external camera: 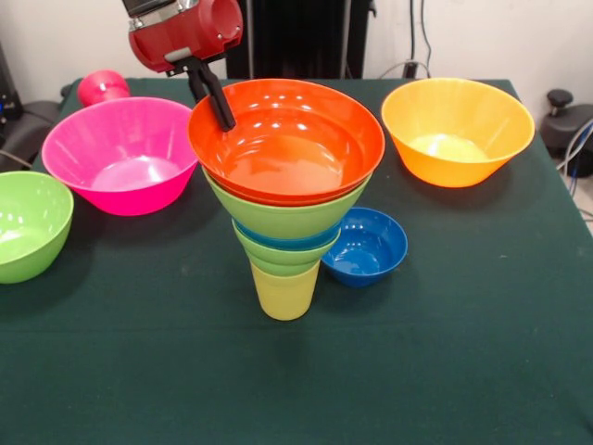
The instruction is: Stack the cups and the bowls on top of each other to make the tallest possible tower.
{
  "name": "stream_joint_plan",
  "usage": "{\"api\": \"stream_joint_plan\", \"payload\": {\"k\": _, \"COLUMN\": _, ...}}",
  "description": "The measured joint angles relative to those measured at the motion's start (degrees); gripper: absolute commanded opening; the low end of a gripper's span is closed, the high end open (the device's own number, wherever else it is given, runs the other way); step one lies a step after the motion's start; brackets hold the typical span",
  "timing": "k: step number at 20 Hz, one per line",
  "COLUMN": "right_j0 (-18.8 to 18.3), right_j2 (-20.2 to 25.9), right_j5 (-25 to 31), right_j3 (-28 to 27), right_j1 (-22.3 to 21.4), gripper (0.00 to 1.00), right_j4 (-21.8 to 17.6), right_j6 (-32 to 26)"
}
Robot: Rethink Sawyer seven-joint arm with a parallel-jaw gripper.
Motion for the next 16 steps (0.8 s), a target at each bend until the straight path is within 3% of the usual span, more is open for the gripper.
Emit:
{"api": "stream_joint_plan", "payload": {"k": 12, "right_j0": -0.01, "right_j2": 0.0, "right_j5": 0.0, "right_j3": 0.0, "right_j1": 0.0, "gripper": 0.0, "right_j4": 0.0, "right_j6": 0.0}}
{"api": "stream_joint_plan", "payload": {"k": 13, "right_j0": -0.02, "right_j2": -0.01, "right_j5": -0.01, "right_j3": 0.0, "right_j1": -0.01, "gripper": 1.0, "right_j4": 0.01, "right_j6": 0.0}}
{"api": "stream_joint_plan", "payload": {"k": 16, "right_j0": -0.04, "right_j2": -0.01, "right_j5": -0.01, "right_j3": 0.0, "right_j1": -0.01, "gripper": 1.0, "right_j4": 0.0, "right_j6": 0.0}}
